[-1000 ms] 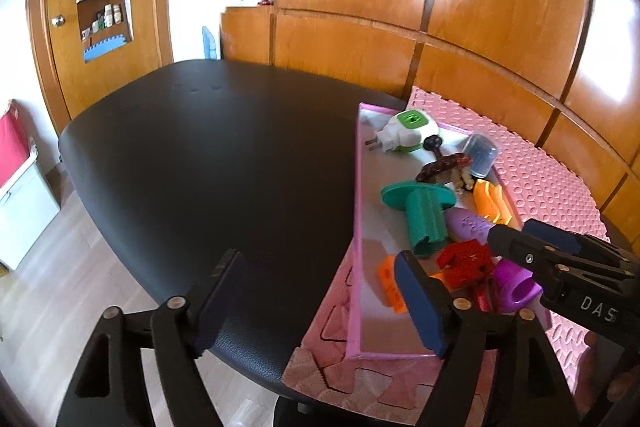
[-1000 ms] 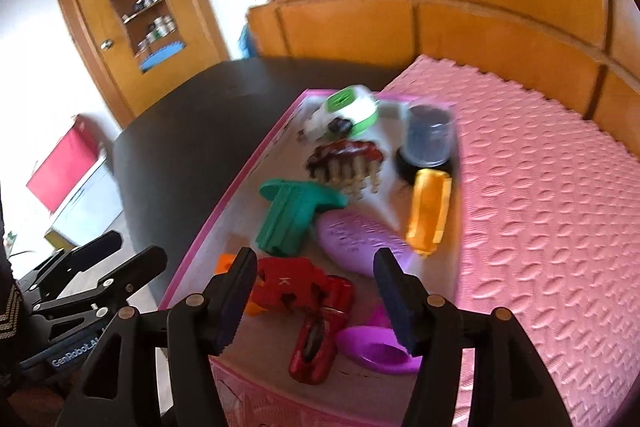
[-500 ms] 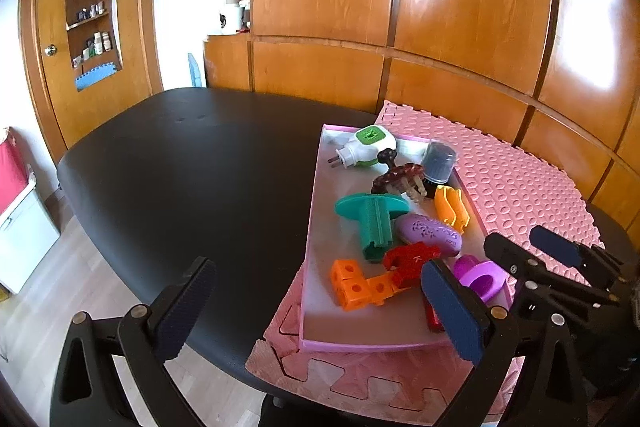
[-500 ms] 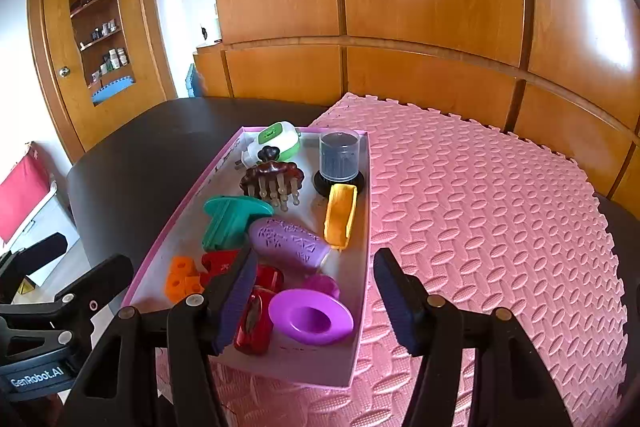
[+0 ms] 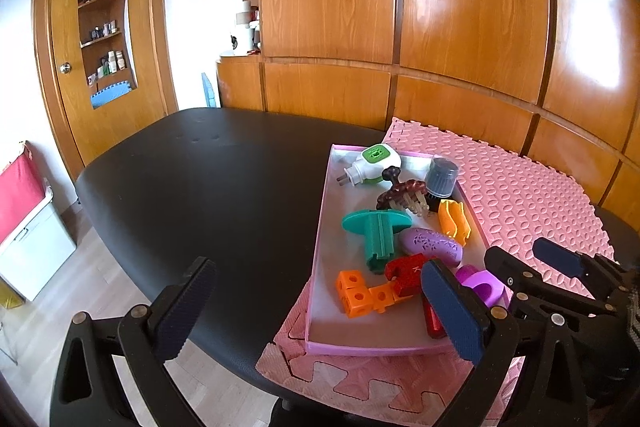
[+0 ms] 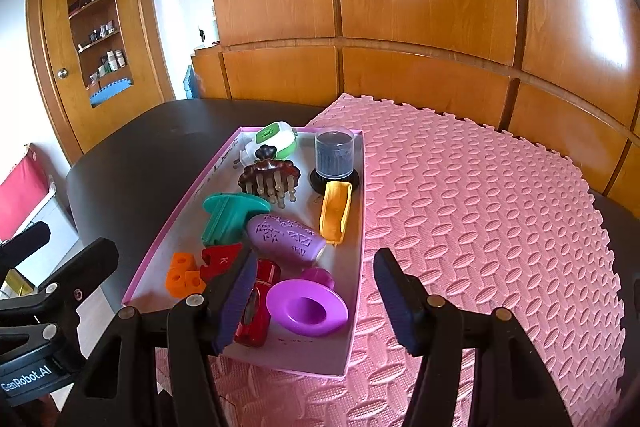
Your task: Organize rigid objects
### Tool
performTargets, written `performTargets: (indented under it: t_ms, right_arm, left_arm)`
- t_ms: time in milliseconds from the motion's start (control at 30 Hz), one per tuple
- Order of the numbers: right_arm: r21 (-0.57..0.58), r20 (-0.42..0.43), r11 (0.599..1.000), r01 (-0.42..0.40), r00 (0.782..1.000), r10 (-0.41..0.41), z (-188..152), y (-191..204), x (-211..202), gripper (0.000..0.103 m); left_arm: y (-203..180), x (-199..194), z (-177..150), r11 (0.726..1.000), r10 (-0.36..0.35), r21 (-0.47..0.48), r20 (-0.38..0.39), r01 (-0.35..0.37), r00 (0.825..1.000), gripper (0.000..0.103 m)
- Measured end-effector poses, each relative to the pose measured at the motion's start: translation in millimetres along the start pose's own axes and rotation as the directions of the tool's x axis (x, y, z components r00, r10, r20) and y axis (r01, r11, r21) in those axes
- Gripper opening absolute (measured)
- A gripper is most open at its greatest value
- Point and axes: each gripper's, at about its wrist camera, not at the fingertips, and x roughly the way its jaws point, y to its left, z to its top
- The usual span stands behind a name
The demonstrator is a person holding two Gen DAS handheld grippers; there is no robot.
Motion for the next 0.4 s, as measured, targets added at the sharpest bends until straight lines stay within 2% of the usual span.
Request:
performTargets:
  t_ms: [400]
  right_arm:
    - [-0.013, 0.012, 1.0, -0.007, 1.0, 0.007, -1.4, 2.8, -4.1, 0.061]
  left_arm:
    - [0.8, -1.6, -0.9, 1.0, -0.002, -0.001, 0.001, 0.002, 1.0, 0.103]
